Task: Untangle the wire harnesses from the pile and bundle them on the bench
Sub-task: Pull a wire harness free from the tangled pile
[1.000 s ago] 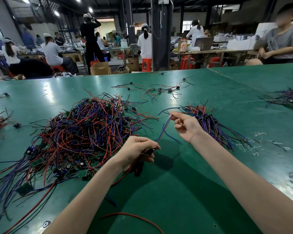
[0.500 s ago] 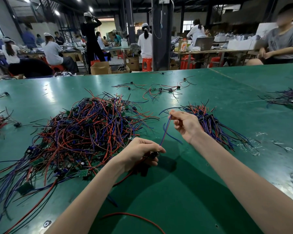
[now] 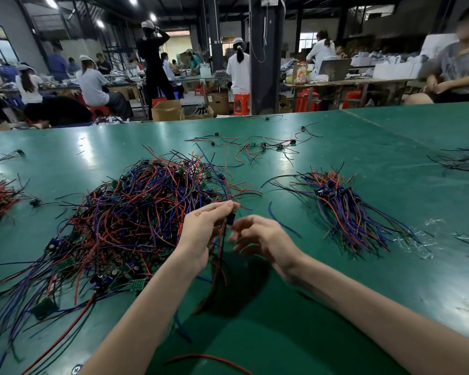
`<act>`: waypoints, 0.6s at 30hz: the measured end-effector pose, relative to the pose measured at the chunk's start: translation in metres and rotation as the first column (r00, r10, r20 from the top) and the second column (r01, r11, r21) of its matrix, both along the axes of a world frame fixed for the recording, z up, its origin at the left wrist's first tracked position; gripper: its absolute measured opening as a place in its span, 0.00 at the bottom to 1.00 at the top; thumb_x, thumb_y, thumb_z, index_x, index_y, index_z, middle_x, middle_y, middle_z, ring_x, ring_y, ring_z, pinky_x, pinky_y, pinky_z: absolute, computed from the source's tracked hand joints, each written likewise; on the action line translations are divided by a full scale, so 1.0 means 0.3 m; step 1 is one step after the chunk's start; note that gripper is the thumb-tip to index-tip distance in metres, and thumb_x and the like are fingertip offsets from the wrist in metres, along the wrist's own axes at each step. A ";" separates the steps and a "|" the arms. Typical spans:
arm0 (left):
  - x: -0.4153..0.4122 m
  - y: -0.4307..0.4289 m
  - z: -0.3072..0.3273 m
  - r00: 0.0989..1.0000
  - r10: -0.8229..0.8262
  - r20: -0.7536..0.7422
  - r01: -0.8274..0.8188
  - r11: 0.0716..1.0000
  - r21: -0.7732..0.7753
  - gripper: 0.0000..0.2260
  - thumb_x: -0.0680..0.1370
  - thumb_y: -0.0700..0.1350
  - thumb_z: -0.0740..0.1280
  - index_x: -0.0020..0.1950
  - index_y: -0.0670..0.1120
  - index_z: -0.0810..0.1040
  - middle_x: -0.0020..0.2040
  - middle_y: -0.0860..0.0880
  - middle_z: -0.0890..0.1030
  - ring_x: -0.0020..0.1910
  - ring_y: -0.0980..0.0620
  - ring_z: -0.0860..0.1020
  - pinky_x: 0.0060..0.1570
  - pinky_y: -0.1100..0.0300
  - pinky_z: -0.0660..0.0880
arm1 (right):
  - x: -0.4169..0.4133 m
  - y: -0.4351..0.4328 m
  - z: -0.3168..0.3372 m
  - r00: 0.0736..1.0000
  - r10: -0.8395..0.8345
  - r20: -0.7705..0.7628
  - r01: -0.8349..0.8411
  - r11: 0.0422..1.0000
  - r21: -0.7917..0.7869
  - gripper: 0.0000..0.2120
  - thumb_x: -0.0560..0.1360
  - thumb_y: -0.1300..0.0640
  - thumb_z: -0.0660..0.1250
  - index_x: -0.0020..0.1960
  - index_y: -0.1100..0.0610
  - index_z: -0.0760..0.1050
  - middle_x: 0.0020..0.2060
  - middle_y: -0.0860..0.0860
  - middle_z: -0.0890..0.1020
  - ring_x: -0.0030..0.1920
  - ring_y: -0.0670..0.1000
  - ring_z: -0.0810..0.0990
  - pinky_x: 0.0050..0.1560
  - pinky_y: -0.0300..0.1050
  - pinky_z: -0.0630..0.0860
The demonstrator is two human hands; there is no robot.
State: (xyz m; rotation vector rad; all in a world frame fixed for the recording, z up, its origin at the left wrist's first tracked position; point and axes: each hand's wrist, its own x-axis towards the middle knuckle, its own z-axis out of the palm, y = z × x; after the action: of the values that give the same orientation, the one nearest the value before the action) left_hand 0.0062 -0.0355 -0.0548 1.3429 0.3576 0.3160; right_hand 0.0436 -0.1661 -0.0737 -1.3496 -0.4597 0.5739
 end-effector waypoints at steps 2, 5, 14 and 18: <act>-0.001 0.000 -0.003 1.000 -0.010 -0.019 0.009 0.999 -0.038 0.06 0.74 0.42 0.70 0.40 0.47 0.86 0.41 0.50 0.85 0.30 0.53 0.79 0.27 0.63 0.74 | -0.020 0.009 -0.008 0.999 0.033 0.011 -0.033 0.999 0.013 0.08 0.75 0.70 0.62 0.42 0.60 0.76 0.33 0.55 0.81 0.29 0.48 0.78 0.32 0.36 0.75; -0.004 -0.004 -0.013 0.998 -0.018 -0.061 0.016 0.999 -0.031 0.05 0.74 0.46 0.70 0.44 0.49 0.86 0.42 0.53 0.84 0.28 0.52 0.75 0.25 0.64 0.69 | -0.038 0.036 -0.020 1.000 -0.008 0.015 0.008 1.000 0.026 0.05 0.75 0.67 0.66 0.41 0.60 0.76 0.32 0.54 0.80 0.28 0.45 0.78 0.33 0.35 0.75; -0.005 -0.012 -0.014 0.998 -0.051 -0.031 0.047 0.993 -0.110 0.07 0.77 0.46 0.67 0.44 0.48 0.84 0.36 0.52 0.82 0.28 0.56 0.76 0.28 0.66 0.74 | -0.034 0.050 -0.022 0.995 -0.101 0.009 0.101 0.995 0.024 0.04 0.76 0.63 0.66 0.43 0.61 0.78 0.37 0.57 0.81 0.36 0.50 0.78 0.41 0.42 0.74; -0.006 -0.025 -0.018 0.995 -0.084 -0.051 0.080 0.995 -0.067 0.08 0.78 0.48 0.65 0.46 0.48 0.83 0.40 0.49 0.80 0.34 0.53 0.73 0.35 0.60 0.68 | -0.030 0.043 0.003 0.996 -0.076 -0.051 0.079 0.994 0.074 0.07 0.76 0.68 0.63 0.41 0.62 0.77 0.32 0.54 0.83 0.31 0.48 0.80 0.37 0.38 0.78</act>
State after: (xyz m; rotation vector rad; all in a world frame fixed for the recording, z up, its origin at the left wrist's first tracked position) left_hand 0.0045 -0.0431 -0.0602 1.3006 0.3534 0.1986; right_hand 0.0345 -0.1532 -0.0728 -1.2725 -0.3845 0.5190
